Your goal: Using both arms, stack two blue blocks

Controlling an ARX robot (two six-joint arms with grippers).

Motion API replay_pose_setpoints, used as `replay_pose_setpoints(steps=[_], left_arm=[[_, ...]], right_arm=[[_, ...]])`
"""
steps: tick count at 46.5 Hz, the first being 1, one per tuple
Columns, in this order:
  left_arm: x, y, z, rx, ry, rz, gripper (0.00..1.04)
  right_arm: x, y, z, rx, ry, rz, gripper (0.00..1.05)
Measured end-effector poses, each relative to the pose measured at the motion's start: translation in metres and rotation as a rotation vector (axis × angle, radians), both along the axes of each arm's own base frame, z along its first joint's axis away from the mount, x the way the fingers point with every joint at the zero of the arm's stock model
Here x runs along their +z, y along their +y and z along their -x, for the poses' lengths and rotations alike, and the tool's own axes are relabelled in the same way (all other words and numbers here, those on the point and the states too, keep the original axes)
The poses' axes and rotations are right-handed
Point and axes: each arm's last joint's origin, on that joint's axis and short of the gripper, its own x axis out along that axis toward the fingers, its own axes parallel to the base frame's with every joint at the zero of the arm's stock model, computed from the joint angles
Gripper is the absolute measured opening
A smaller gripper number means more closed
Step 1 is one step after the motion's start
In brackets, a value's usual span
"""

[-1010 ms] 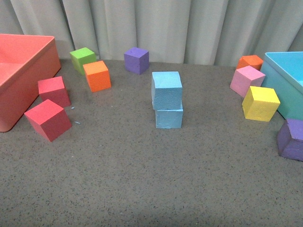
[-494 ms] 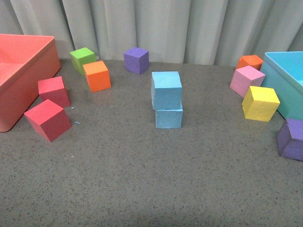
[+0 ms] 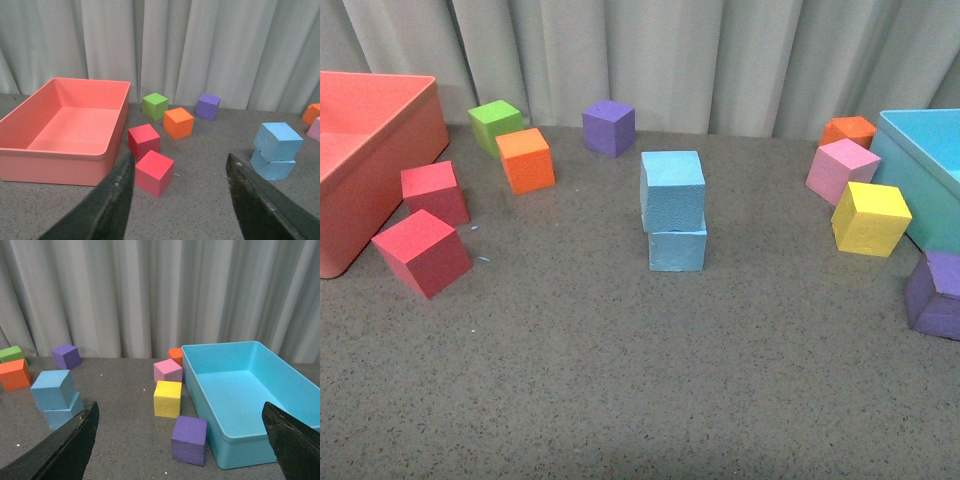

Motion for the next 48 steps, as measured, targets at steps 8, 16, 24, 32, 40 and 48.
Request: replay_pose_setpoints(steps=[8,16,24,32,40,48], left_arm=[[0.0000,0.0000,0.0000,0.000,0.000,0.000,0.81],[0.0000,0.0000,0.0000,0.000,0.000,-0.002,0.97],[0.0000,0.0000,0.0000,0.000,0.000,-0.002,0.98],[0.0000,0.0000,0.0000,0.000,0.000,-0.002,0.98],[0.0000,0.0000,0.0000,0.000,0.000,-0.002,0.98],[0.0000,0.0000,0.0000,0.000,0.000,-0.002,0.98]], right_arm=[[0.0000,0.0000,0.0000,0.000,0.000,0.000,0.95],[0.0000,0.0000,0.0000,0.000,0.000,0.000,0.95],[0.0000,0.0000,0.0000,0.000,0.000,0.000,0.95],[0.0000,0.0000,0.0000,0.000,0.000,0.000,0.95],[0.0000,0.0000,0.0000,0.000,0.000,0.000,0.95],[0.0000,0.0000,0.0000,0.000,0.000,0.000,0.95]])
